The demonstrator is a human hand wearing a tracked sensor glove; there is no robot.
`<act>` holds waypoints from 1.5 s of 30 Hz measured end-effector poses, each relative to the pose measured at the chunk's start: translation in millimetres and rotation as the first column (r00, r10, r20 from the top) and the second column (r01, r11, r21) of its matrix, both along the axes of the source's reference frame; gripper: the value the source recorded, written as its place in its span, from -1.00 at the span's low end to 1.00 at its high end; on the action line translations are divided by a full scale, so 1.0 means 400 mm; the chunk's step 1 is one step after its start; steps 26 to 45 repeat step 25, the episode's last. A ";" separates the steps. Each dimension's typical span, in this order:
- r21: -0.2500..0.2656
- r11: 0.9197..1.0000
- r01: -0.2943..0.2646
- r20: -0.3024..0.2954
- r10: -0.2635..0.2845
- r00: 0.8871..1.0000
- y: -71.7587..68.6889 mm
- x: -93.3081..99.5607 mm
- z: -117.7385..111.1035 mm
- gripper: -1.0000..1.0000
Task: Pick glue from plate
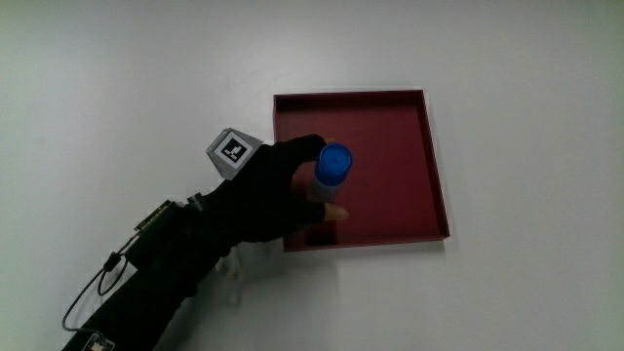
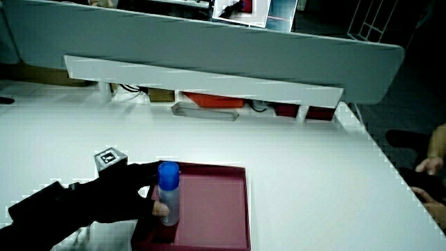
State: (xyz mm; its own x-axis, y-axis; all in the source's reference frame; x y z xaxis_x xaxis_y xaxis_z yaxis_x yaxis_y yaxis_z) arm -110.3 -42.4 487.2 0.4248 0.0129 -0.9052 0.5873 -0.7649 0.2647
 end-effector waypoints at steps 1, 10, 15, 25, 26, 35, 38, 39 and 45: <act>-0.014 1.000 0.023 -0.023 -0.024 0.999 0.001 0.000 -0.001 0.44; -0.002 0.996 0.090 -0.079 -0.089 0.993 0.000 -0.009 0.018 1.00; 0.017 0.994 0.109 -0.085 -0.107 0.991 0.005 -0.013 0.024 1.00; 0.007 0.987 0.163 -0.215 -0.157 0.964 -0.001 -0.043 -0.039 1.00; 0.007 0.987 0.163 -0.215 -0.157 0.964 -0.001 -0.043 -0.039 1.00; 0.007 0.987 0.163 -0.215 -0.157 0.964 -0.001 -0.043 -0.039 1.00; 0.007 0.987 0.163 -0.215 -0.157 0.964 -0.001 -0.043 -0.039 1.00; 0.007 0.987 0.163 -0.215 -0.157 0.964 -0.001 -0.043 -0.039 1.00; 0.007 0.987 0.163 -0.215 -0.157 0.964 -0.001 -0.043 -0.039 1.00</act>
